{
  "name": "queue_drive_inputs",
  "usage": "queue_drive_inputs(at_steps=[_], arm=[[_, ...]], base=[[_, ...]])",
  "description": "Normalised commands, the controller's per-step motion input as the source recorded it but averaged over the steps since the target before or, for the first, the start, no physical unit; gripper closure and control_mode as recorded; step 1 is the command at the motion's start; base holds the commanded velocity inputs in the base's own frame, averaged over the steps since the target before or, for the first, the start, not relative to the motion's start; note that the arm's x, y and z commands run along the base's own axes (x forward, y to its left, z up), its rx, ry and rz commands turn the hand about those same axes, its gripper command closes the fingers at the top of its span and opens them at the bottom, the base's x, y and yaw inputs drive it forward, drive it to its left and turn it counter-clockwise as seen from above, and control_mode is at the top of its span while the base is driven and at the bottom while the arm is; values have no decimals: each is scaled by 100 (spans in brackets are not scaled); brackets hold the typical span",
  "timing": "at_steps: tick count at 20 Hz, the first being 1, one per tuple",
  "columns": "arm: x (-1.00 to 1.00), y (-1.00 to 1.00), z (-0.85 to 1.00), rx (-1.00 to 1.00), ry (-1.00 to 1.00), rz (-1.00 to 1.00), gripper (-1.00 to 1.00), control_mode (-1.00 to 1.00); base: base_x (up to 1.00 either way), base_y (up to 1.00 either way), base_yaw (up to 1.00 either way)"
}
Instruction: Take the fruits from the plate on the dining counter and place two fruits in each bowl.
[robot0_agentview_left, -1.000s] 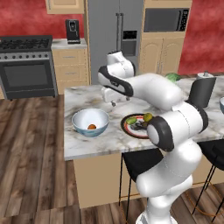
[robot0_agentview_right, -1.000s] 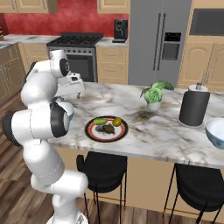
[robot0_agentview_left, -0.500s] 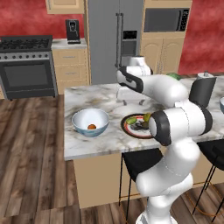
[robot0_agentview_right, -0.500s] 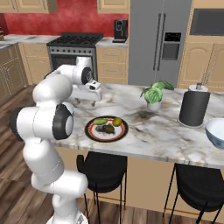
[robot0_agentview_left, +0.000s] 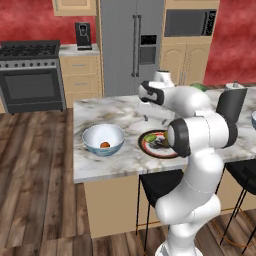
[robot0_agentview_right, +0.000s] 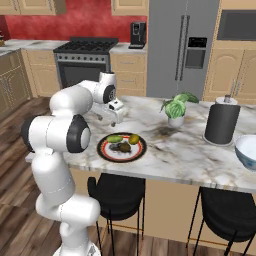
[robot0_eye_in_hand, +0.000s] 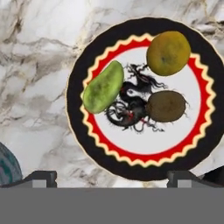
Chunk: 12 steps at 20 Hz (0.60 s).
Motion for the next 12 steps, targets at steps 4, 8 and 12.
queue_drive_inputs(at_steps=[4, 8, 12], arm=[[2, 0, -26, 0, 0, -17, -100, -100], [16, -1, -28, 0, 0, -14, -100, -100], [28, -3, -36, 0, 0, -15, -100, -100]], base=[[0, 0, 0], [0, 0, 0], [0, 0, 0]])
